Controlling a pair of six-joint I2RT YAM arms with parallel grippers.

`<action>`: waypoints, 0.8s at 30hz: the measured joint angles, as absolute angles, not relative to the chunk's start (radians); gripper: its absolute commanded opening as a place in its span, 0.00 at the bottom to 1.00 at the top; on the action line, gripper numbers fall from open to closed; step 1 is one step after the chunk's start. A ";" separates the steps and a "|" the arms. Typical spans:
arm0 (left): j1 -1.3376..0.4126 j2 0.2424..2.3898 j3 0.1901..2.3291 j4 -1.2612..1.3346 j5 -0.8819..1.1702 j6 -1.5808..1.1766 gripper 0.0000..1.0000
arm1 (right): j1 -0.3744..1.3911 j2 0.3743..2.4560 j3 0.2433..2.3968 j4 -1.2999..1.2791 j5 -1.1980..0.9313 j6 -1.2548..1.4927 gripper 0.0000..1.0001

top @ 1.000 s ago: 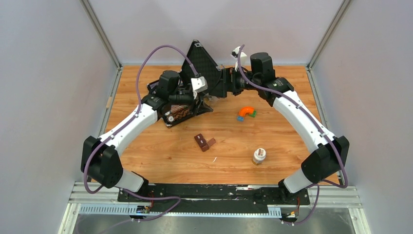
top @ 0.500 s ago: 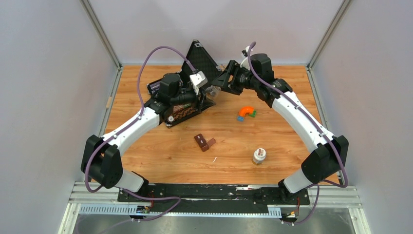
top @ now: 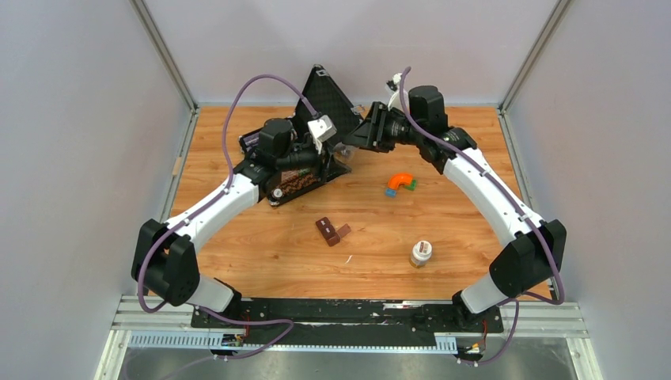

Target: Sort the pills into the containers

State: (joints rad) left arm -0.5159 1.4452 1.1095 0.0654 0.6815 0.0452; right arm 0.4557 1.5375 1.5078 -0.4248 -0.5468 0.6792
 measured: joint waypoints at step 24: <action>-0.517 1.392 1.138 -0.105 0.715 0.126 0.00 | 0.419 1.491 1.354 -0.208 -0.668 0.640 0.88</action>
